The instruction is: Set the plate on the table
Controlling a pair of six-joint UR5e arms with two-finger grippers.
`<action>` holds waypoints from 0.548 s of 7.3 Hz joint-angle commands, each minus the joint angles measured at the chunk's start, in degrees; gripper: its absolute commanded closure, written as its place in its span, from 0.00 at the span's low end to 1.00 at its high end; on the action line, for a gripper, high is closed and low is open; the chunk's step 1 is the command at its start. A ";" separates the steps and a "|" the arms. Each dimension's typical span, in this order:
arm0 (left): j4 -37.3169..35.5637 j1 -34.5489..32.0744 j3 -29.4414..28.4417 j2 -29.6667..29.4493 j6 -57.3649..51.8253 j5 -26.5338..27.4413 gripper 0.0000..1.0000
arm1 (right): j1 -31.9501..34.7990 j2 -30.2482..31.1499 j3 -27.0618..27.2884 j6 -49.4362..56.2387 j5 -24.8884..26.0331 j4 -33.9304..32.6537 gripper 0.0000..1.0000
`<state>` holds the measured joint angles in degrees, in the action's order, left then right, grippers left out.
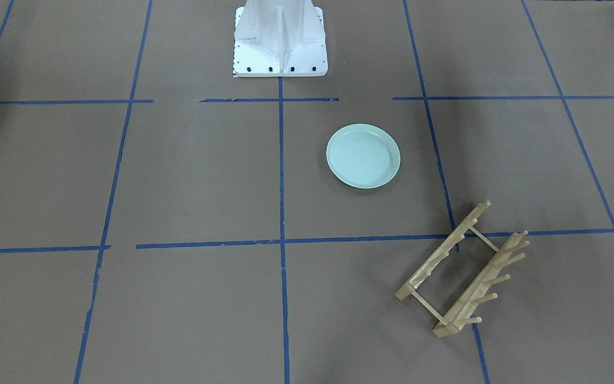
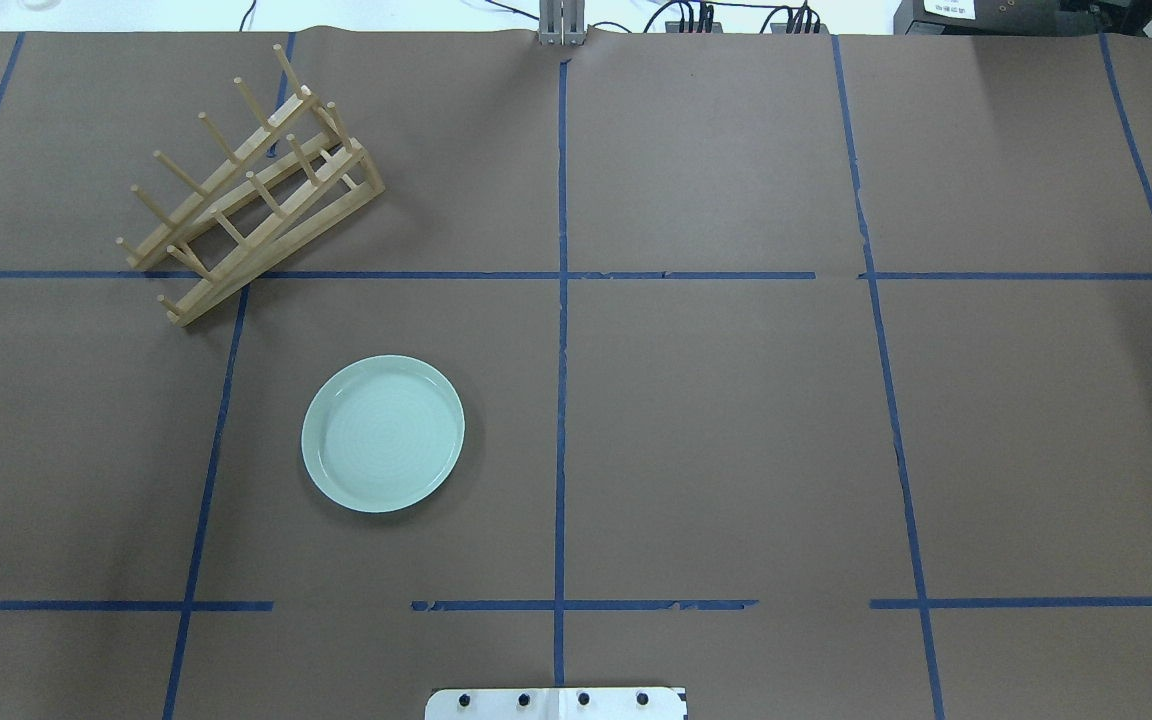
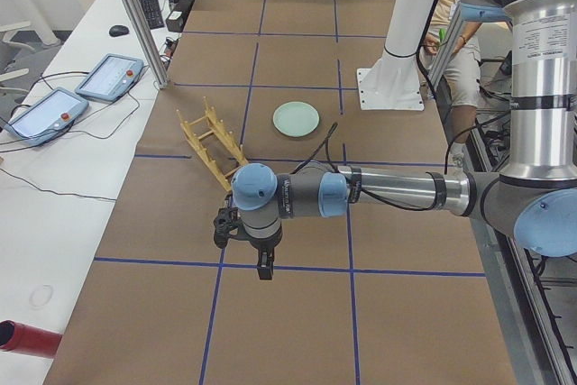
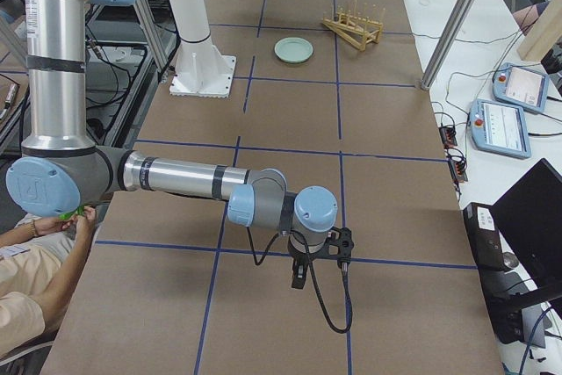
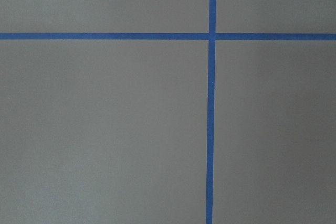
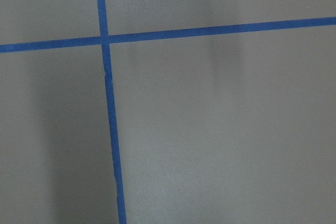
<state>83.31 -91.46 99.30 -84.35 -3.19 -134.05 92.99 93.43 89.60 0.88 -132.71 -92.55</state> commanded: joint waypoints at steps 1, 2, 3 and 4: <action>0.27 0.05 -0.24 -0.55 -0.07 0.19 0.00 | 0.00 0.00 -0.04 0.00 0.00 0.00 0.00; 0.01 0.14 -0.59 -3.43 0.02 0.19 0.00 | 0.00 0.00 0.04 0.00 0.00 0.00 0.00; -0.08 0.06 -0.60 -3.98 -0.24 0.01 0.00 | 0.00 0.00 -0.04 0.00 0.00 0.00 0.00; 0.27 0.14 -1.73 -4.16 -0.59 -0.08 0.00 | 0.00 -0.09 0.04 0.00 0.00 0.00 0.00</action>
<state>83.37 -91.37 98.48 -87.81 -3.42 -134.00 92.99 93.41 89.61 0.88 -132.71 -92.55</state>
